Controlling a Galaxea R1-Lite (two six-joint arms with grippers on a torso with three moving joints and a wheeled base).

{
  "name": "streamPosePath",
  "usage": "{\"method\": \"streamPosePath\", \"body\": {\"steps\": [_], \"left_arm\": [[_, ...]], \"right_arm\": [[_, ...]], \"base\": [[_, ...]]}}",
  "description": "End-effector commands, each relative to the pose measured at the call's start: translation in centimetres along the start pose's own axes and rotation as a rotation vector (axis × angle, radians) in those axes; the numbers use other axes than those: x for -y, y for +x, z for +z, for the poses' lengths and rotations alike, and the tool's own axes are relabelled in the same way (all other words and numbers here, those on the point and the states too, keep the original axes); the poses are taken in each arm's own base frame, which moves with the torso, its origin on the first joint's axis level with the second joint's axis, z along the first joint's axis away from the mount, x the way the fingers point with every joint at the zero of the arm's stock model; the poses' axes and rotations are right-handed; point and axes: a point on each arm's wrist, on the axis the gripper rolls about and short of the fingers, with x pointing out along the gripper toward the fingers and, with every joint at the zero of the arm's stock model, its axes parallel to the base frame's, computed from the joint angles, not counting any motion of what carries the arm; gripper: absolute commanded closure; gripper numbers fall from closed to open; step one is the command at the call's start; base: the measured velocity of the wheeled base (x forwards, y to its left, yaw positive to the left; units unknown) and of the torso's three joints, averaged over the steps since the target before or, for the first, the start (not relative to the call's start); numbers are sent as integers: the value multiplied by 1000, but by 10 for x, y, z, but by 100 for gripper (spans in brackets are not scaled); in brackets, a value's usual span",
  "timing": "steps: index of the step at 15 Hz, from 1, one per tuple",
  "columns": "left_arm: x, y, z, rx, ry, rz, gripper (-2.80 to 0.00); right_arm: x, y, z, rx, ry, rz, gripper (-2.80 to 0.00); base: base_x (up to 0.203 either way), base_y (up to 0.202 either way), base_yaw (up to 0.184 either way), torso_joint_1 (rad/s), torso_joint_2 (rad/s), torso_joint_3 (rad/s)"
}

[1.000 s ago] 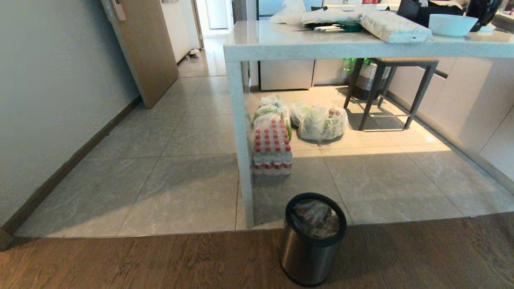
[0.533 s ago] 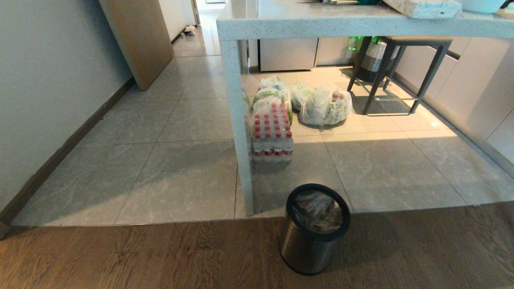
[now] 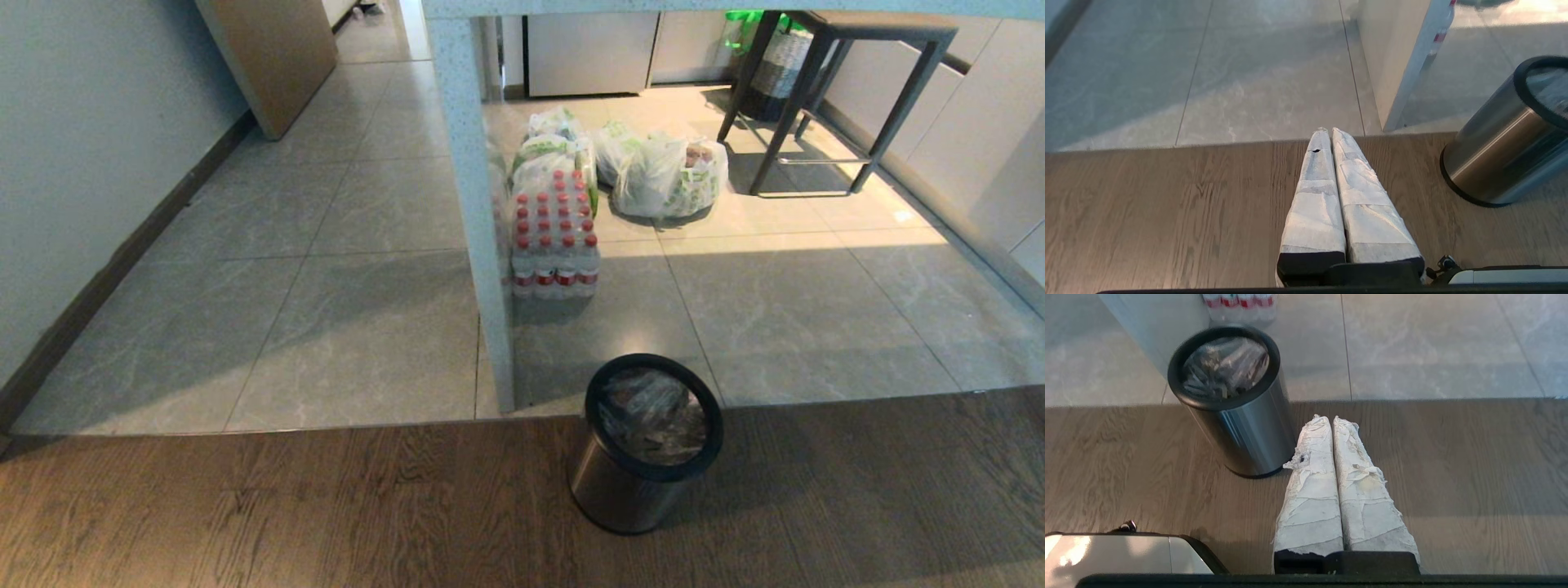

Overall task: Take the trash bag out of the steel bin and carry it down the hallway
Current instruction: Place the outer trash can on the ground

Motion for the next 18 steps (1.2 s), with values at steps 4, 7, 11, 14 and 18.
{"method": "streamPosePath", "body": {"steps": [4,7,11,14,18], "left_arm": [[0,0,0,-2,0,0,0],[0,0,0,-2,0,0,0],[0,0,0,-2,0,0,0],[0,0,0,-2,3,0,0],[0,0,0,-2,1,0,0]], "right_arm": [[0,0,0,0,-2,1,0],[0,0,0,0,-2,2,0],[0,0,0,0,-2,4,0],[0,0,0,0,-4,4,0],[0,-1,3,11,1,-4,0]], "base": [[0,0,0,1,5,-198],[0,0,0,0,0,-200],[0,0,0,0,4,-197],[0,0,0,1,3,-198],[0,0,0,4,1,-72]]}}
